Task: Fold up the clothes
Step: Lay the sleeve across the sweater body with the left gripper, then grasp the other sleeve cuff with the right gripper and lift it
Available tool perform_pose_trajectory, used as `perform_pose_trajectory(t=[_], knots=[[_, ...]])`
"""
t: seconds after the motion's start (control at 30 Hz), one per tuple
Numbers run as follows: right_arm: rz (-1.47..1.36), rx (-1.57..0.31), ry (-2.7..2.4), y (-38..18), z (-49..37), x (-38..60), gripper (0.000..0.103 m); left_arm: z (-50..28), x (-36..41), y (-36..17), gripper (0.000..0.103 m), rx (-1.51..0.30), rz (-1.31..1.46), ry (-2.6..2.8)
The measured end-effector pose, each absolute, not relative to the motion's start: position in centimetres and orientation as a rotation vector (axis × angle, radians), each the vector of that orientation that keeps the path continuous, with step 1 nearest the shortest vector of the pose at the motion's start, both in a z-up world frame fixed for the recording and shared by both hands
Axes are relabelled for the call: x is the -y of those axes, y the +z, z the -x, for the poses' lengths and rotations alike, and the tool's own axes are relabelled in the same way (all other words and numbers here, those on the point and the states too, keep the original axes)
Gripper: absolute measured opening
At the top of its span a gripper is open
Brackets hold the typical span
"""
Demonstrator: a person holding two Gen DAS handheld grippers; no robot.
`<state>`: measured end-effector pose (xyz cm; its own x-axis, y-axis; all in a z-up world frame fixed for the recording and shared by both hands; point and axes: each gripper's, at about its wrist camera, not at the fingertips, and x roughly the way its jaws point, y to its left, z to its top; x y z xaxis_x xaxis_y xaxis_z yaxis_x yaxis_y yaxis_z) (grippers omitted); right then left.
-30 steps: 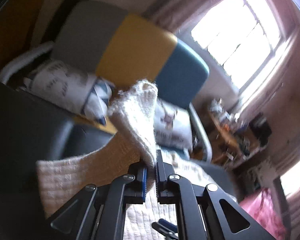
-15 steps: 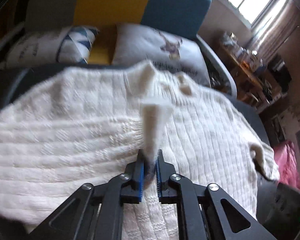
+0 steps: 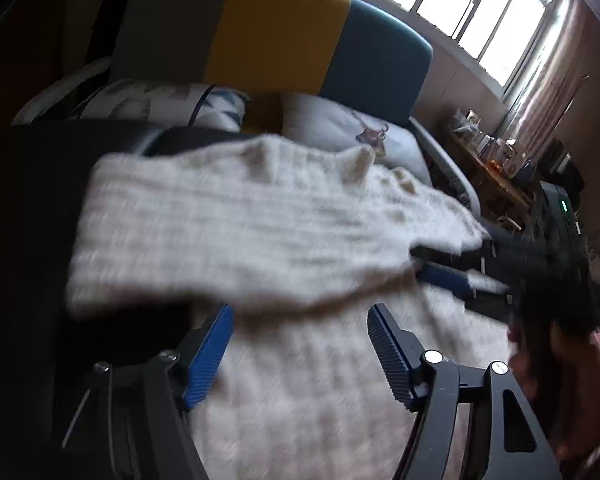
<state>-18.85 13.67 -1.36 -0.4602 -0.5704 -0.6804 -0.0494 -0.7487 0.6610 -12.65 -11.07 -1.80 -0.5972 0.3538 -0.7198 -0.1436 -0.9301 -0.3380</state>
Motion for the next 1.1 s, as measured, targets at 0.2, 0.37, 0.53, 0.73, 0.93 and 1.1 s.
perform_pose_trajectory(t=[0.2, 0.37, 0.53, 0.73, 0.93, 1.1], knots=[[-1.442, 1.073, -2.27, -2.9, 21.0, -13.2, 0.028, 12.4, 12.1, -3.2, 0.064, 0.497, 1.265, 2.54], [-1.318, 1.036, -2.28, 0.4, 21.2, -12.5, 0.008, 14.0, 12.3, -3.2, 0.063, 0.613, 1.31, 2.527], [-1.12, 0.961, -2.322, 6.5, 20.8, -12.2, 0.007, 16.0, 12.3, -3.0, 0.06, 0.615, 1.346, 2.569], [-1.005, 0.874, -2.349, 11.6, 20.2, -12.6, 0.007, 18.1, 12.9, -3.0, 0.018, 0.564, 1.437, 2.642], [-0.941, 0.891, -2.359, 13.3, 19.5, -13.9, 0.007, 17.8, 14.3, -3.1, 0.018, 0.75, 1.456, 2.613], [-0.937, 0.904, -2.357, 13.4, 19.1, -14.9, 0.007, 14.5, 13.5, -3.2, 0.018, 0.687, 1.391, 2.672]])
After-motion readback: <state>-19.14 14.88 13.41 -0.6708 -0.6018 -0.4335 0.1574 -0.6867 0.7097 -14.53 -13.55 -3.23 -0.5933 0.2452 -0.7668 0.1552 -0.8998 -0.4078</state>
